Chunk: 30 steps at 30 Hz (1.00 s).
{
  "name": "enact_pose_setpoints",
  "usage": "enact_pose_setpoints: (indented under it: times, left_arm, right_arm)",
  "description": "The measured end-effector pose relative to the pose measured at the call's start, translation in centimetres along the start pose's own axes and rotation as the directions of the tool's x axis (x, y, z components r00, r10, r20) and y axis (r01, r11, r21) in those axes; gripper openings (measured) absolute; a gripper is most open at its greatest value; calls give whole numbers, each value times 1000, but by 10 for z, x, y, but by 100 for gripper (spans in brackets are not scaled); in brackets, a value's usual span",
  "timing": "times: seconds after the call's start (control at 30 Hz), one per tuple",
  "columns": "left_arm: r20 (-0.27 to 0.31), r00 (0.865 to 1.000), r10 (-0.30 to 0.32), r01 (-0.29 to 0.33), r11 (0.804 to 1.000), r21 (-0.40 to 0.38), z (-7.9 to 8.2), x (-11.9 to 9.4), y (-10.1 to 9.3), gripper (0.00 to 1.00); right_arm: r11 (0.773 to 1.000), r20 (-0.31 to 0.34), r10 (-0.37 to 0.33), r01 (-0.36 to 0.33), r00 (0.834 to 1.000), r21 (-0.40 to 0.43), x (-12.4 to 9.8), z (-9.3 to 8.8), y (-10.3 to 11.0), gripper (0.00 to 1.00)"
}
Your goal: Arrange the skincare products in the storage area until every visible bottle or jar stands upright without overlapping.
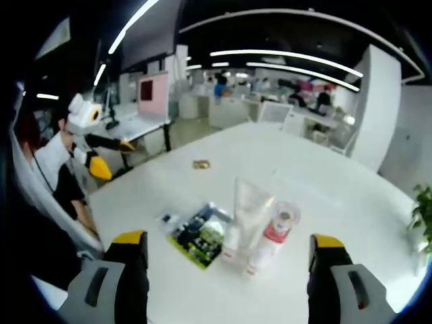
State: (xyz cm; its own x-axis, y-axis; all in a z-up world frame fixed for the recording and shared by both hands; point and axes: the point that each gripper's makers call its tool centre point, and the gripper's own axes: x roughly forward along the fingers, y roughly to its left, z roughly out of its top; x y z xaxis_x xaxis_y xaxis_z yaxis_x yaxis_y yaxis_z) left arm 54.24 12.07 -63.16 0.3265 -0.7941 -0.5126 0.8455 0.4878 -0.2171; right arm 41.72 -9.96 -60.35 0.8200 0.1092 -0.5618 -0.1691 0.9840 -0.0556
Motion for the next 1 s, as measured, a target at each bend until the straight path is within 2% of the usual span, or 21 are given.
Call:
enact_pose_setpoints:
  times: [0.5, 0.8, 1.0]
  left_arm:
    - [11, 1000, 4, -4, 1000, 4, 10, 3, 10, 99]
    - [8, 1000, 7, -7, 1000, -4, 11, 8, 16, 99]
    - [1, 1000, 2, -2, 1000, -7, 11, 14, 15, 99]
  right_arm:
    - [996, 64, 78, -74, 995, -56, 14, 41, 17, 100]
    - [986, 81, 142, -134, 987, -104, 28, 58, 37, 100]
    - [978, 80, 179, -169, 980, -123, 38, 63, 46, 100]
